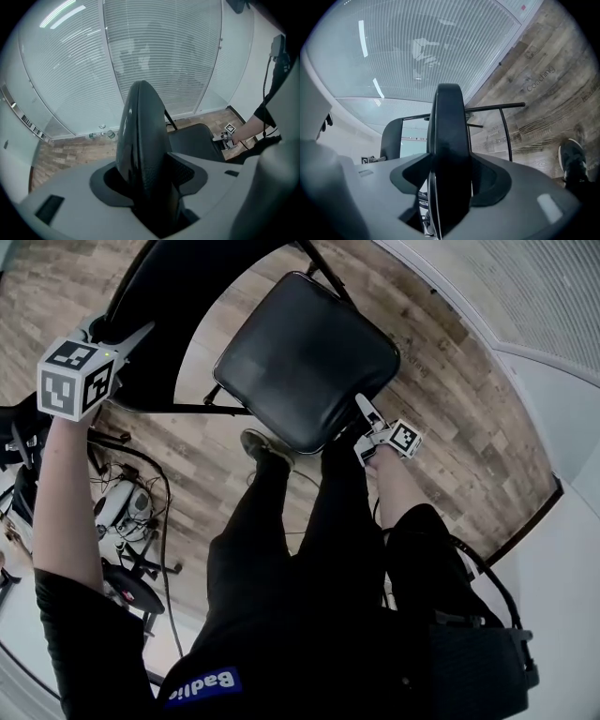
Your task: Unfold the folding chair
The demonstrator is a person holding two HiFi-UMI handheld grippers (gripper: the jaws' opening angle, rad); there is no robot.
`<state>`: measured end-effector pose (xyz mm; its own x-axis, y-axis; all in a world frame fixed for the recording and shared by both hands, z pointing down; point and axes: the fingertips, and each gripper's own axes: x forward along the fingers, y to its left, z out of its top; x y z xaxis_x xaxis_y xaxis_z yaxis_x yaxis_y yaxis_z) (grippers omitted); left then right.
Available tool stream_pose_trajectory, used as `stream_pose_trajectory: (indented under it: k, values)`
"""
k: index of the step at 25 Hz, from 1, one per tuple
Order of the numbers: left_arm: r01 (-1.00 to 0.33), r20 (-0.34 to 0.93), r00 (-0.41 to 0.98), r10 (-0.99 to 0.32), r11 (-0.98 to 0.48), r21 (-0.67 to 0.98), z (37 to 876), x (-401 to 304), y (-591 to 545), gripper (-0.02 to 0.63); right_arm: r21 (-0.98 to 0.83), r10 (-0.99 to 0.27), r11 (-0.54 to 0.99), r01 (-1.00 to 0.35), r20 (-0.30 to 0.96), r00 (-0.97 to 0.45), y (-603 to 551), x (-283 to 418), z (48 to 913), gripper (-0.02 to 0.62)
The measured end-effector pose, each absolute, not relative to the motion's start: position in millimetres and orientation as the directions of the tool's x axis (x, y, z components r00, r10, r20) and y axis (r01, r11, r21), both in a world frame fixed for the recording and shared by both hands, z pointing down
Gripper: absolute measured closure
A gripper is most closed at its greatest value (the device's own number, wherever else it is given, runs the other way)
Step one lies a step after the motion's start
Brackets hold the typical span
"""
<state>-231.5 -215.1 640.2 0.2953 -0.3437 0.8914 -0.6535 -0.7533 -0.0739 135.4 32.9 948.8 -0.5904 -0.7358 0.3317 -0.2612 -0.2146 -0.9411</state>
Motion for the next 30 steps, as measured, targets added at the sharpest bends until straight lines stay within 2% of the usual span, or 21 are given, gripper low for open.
stream_pose_trajectory:
  k: [12,25,30]
  values:
    - [-0.653,0.888,0.308,-0.341,-0.754,-0.062,662,-207,-204,0.394,-0.954,-0.773,-0.206,-0.22,0.296,-0.561,52,165,988,0.365]
    - [-0.656,0.887,0.305,-0.346,-0.752,-0.067,675,-192,-187,0.396,-0.947,-0.781,-0.235,-0.219,0.318,-0.537,69,182,1020,0.356]
    - [-0.659,0.887,0.309,-0.344,-0.75,-0.061,677,-193,-188,0.394,-0.963,-0.802,-0.192,-0.19,0.266,-0.535,65,181,1018,0.356]
